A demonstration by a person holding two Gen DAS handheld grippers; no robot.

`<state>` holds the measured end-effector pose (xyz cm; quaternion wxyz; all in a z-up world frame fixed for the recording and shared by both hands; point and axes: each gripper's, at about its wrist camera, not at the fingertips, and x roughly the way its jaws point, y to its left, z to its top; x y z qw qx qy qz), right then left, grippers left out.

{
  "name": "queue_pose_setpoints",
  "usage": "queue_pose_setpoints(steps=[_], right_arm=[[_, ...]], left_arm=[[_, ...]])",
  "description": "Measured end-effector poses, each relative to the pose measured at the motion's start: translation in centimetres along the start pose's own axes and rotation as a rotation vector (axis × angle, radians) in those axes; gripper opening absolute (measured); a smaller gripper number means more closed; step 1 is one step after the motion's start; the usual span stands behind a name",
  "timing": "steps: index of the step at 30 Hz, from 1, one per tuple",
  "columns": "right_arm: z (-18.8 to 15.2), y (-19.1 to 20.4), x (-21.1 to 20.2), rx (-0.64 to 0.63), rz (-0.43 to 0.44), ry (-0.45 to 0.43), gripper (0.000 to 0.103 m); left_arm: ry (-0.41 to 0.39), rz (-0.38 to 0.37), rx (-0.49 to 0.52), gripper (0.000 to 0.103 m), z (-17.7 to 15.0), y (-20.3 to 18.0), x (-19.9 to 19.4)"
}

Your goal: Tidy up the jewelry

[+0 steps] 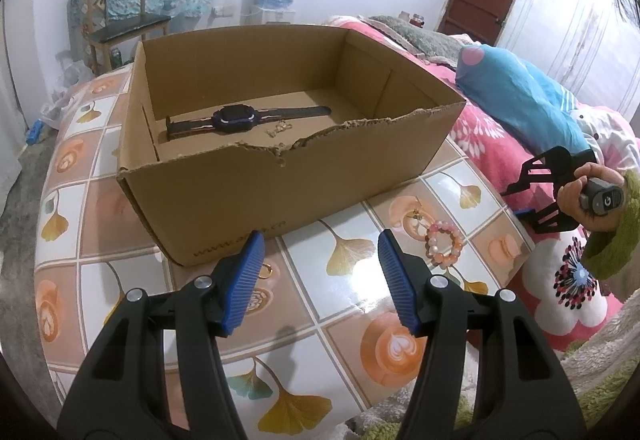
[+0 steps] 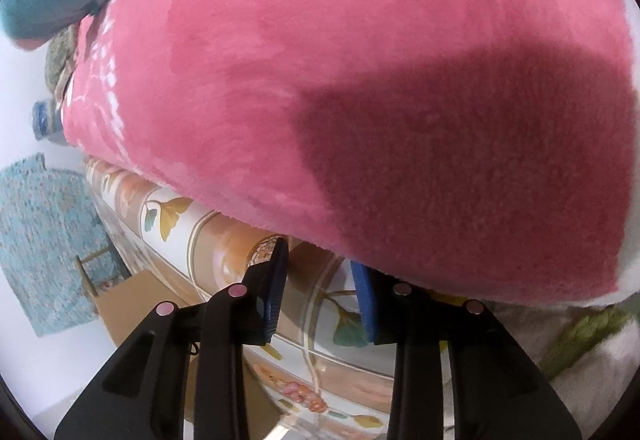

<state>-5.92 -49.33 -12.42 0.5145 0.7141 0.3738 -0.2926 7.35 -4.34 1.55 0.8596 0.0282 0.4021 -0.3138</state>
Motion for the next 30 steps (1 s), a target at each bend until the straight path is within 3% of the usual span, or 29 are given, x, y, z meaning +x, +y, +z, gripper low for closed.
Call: queue_pose_setpoints(steps=[7,16,25,28,30], right_arm=[[-1.2,0.8,-1.9,-0.095,0.017,-0.057,0.032],[-3.2,-0.1,-7.2,-0.324,0.158,-0.191,0.033],[-7.8,-1.5,-10.5,-0.820,0.198,-0.368,0.050],[-10.3,-1.3,-9.5,-1.011,0.201,-0.360,0.053],[-11.6,-1.4,-8.6,-1.093,0.205,-0.336,0.055]], left_arm=[[-0.012,0.017,0.026,0.056,0.2,-0.7,-0.9],[0.008,0.073,0.046,0.056,0.7,-2.1,-2.1],[0.024,0.147,0.028,0.057,1.8,-3.4,-2.7],[0.043,0.176,0.031,0.057,1.8,-4.2,-2.4],[0.048,0.188,0.033,0.064,1.7,-4.7,-2.3]])
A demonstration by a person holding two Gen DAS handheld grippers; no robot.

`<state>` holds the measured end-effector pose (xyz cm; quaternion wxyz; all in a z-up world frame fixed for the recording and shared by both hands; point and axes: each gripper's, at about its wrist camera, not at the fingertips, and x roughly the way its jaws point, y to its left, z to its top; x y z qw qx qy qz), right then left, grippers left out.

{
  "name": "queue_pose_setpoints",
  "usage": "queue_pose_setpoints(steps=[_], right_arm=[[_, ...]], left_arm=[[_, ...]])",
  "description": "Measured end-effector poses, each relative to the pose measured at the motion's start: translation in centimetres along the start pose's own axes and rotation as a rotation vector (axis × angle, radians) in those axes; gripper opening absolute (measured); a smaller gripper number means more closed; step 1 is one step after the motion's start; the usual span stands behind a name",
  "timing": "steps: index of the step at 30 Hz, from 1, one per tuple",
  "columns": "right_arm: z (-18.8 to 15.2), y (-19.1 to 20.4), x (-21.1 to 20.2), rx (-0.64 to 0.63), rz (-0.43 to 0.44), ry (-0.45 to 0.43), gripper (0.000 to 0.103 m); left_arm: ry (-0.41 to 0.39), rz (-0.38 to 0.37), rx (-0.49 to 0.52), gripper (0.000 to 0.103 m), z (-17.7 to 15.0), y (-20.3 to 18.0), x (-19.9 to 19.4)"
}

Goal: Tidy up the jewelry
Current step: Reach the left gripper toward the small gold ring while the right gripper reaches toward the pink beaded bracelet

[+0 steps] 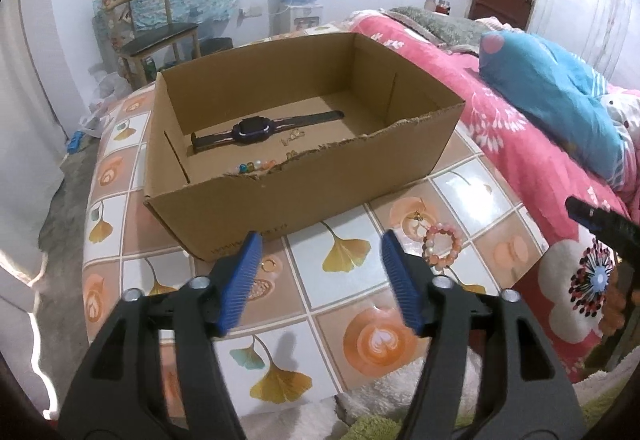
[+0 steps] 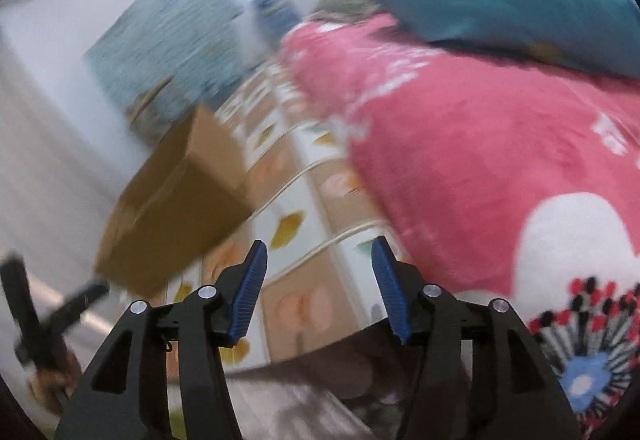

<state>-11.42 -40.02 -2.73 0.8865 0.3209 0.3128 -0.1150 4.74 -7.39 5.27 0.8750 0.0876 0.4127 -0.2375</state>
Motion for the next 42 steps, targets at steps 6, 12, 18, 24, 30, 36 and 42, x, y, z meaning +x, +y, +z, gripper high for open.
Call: queue_pose_setpoints(steps=[6,12,18,24,30,36,42], right_arm=[[-1.7,2.7,1.3,-0.208,0.038,0.030,0.058],[-3.0,5.4,1.1,-0.384,0.055,-0.008,0.058],[-3.4,5.6,0.9,-0.388,0.091,-0.010,0.058],[-3.8,7.7,2.1,-0.434,0.144,0.047,0.058],[-3.9,11.9,4.4,-0.472,0.222,0.140,0.058],[-3.8,15.2,6.9,-0.477,0.227,0.208,0.058],[-4.0,17.5,10.3,-0.474,0.177,0.282,0.058]], left_arm=[[0.022,0.041,0.000,0.067,-0.4,-0.8,-0.1],[0.024,0.065,-0.028,0.068,-0.3,-0.3,-0.3],[0.024,0.071,-0.032,0.069,-0.4,-0.3,-0.3],[0.007,0.079,-0.061,0.069,-2.6,0.8,-0.9],[-0.001,0.075,-0.028,0.069,-4.2,1.9,0.0],[0.002,0.064,0.002,0.061,-3.7,3.0,3.1],[0.003,0.009,0.005,0.049,-3.1,4.4,5.6]])
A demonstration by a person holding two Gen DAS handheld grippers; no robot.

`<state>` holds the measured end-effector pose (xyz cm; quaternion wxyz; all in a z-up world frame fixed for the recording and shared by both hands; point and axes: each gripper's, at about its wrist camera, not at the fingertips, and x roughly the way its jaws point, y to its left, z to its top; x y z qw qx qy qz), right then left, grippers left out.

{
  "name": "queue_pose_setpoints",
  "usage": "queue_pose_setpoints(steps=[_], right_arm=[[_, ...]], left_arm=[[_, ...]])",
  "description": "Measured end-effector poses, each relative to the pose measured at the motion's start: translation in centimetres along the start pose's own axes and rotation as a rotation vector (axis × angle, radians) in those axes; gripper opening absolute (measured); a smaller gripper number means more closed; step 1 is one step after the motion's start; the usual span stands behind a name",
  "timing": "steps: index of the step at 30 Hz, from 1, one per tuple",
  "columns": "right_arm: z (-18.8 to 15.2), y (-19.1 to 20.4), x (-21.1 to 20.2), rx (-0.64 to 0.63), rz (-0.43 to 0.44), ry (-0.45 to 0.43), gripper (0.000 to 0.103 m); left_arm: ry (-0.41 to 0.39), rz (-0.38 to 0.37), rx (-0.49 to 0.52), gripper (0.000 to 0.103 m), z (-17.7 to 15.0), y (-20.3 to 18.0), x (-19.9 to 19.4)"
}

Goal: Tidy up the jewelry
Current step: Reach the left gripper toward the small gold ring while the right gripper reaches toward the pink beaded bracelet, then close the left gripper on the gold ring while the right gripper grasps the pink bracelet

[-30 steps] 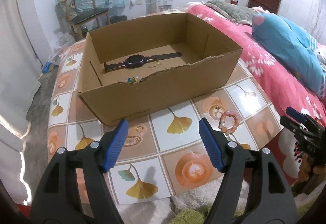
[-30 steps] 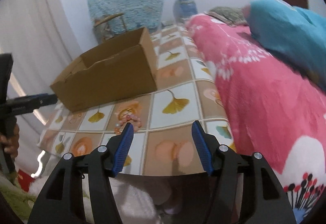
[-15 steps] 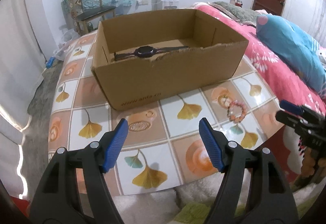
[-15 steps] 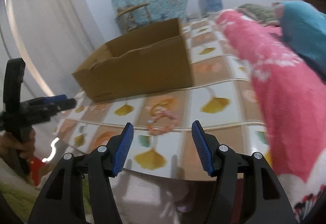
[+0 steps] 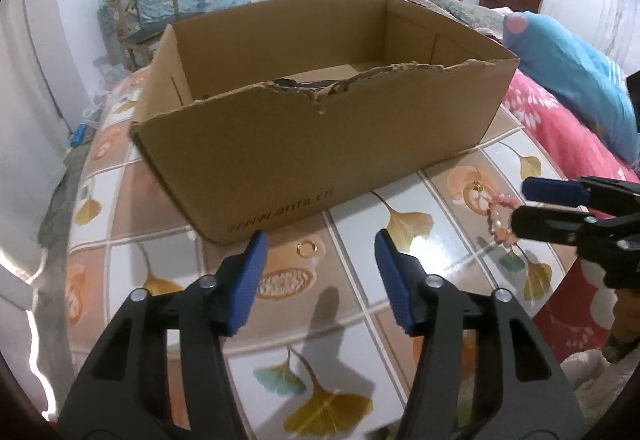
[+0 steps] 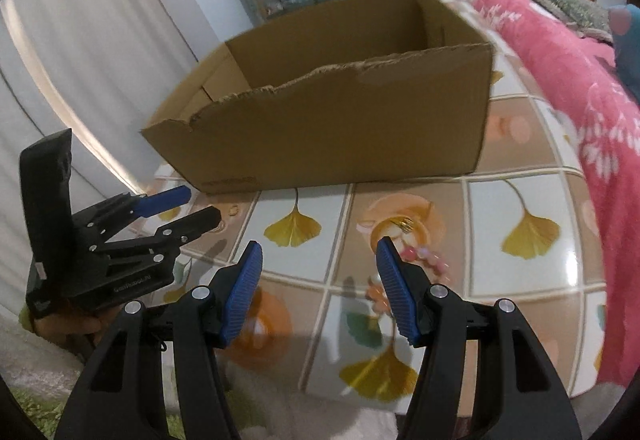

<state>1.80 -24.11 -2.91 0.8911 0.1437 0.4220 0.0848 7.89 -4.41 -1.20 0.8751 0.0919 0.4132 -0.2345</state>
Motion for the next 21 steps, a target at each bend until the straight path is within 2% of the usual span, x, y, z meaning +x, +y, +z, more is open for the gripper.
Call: queue_pose_setpoints(steps=[6,11,17,21], right_arm=[[0.9,1.4,2.1,-0.016,-0.016,0.040,0.058],[1.1,1.6,2.9,-0.031,-0.046,0.066,0.058],[0.8,0.7,2.5,-0.047,-0.109,0.092,0.044],[0.7,-0.1,2.5,-0.038,-0.137,0.113,0.039]], left_arm=[[0.038,-0.035,-0.017,0.032,0.1,1.5,1.6],[0.066,-0.037,-0.001,0.024,-0.1,2.0,2.4],[0.098,-0.048,0.028,0.020,-0.3,1.7,3.1],[0.113,-0.041,0.036,0.018,-0.5,2.0,3.3]])
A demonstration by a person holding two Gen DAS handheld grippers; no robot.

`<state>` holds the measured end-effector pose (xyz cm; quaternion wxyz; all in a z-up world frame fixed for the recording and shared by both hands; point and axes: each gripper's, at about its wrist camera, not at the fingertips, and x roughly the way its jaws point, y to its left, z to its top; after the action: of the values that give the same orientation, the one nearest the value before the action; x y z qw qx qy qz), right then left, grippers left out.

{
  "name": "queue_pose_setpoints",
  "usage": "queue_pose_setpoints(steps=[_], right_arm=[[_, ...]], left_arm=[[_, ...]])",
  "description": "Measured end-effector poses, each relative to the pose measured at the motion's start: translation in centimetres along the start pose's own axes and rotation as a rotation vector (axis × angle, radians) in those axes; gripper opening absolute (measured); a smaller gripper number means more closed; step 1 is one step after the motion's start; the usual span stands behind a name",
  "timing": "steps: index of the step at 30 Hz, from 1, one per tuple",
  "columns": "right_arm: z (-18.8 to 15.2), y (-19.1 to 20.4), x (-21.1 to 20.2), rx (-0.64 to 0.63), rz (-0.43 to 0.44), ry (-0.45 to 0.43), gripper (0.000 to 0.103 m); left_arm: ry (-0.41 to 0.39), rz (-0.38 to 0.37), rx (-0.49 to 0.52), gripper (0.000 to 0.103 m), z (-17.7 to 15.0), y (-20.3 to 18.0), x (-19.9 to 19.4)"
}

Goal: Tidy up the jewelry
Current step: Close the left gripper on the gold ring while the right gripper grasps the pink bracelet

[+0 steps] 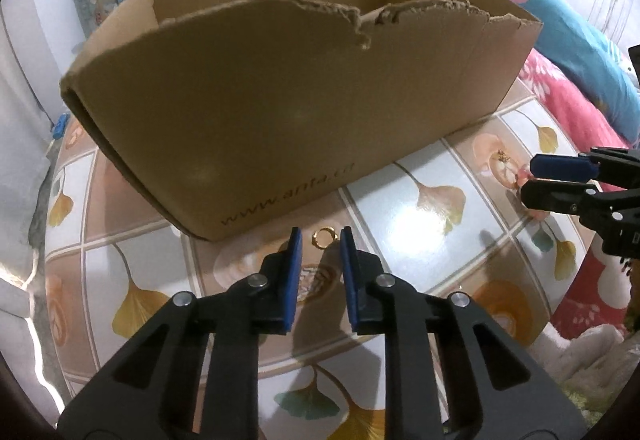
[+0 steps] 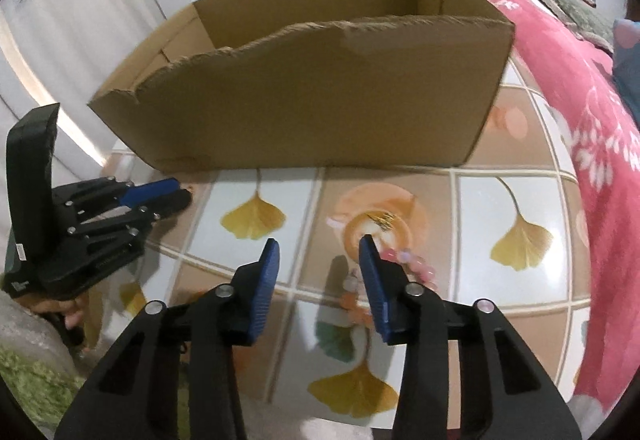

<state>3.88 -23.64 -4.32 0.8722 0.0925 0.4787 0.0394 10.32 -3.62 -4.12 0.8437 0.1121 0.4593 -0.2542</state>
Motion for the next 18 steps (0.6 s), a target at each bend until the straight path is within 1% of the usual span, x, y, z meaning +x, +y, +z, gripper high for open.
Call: queue_pose_setpoints(steps=[3,7,8,11,18], right_arm=[[-0.2,-0.1,0.1,-0.012,-0.018,0.006,0.038],[-0.4,0.1,0.3,-0.043,-0.030,0.010,0.037],[-0.6,0.3,0.3,-0.048,-0.030,0.010,0.037],[-0.7,0.5,0.3,-0.071,-0.038,0.007,0.037],[-1.1,0.0,0.0,-0.067,-0.037,0.004,0.036]], left_arm=[[-0.001,-0.004,-0.007,0.018,0.1,0.1,0.0],[0.000,0.023,0.030,0.018,0.2,-0.7,0.3],[0.000,0.033,0.043,0.017,0.1,-0.9,0.3],[0.004,0.032,0.055,0.010,0.4,-1.7,0.7],[0.008,0.044,0.075,0.010,0.6,-2.1,0.8]])
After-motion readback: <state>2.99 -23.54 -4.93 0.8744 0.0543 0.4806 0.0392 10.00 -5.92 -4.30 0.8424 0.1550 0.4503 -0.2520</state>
